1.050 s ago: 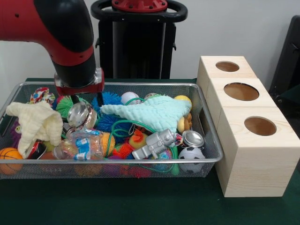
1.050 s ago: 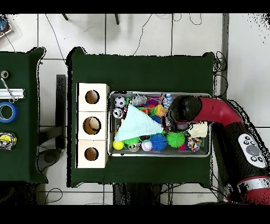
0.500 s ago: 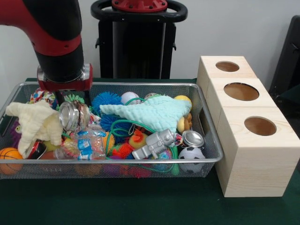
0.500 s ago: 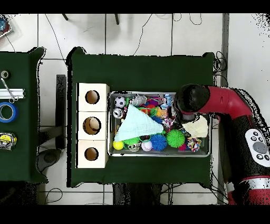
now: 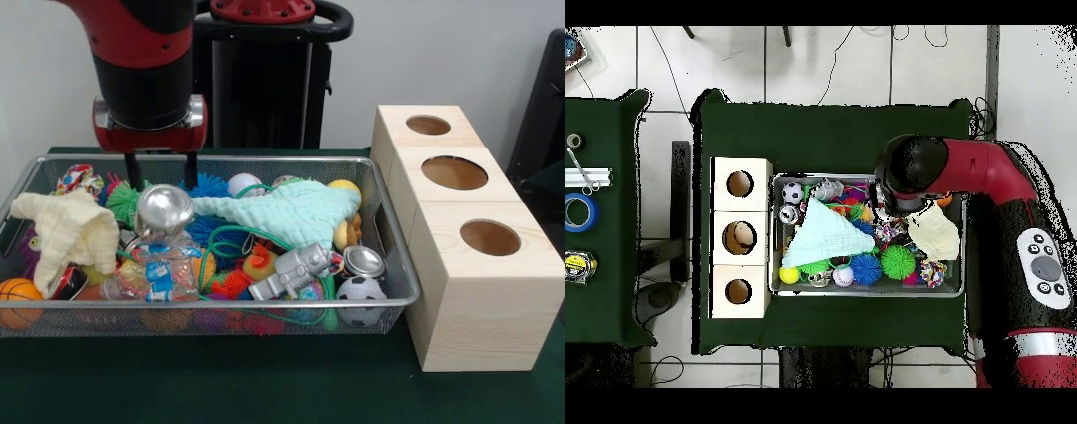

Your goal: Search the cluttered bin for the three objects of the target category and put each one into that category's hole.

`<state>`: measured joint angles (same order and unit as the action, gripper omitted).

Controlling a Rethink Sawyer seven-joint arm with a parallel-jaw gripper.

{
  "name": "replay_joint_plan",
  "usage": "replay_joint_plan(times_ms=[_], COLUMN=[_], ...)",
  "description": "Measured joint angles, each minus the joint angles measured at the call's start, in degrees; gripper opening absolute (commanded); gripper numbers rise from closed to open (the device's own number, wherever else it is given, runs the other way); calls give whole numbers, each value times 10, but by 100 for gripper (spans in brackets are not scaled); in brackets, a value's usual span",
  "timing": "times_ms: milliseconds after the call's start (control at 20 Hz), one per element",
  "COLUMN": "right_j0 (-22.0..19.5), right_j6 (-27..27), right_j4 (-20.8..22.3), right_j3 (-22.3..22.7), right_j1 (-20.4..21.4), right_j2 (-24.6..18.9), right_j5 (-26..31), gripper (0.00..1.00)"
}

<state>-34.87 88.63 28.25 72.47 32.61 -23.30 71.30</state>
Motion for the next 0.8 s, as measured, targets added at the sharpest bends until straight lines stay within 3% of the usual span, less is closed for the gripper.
replay_joint_plan(times_ms=[350, 800], right_j0=[24, 26], right_j6=[0, 0], right_j4=[-7, -6], right_j3=[-22, -76], right_j1=[21, 30], right_j2=[0, 0], right_j5=[63, 124], gripper=[100, 100])
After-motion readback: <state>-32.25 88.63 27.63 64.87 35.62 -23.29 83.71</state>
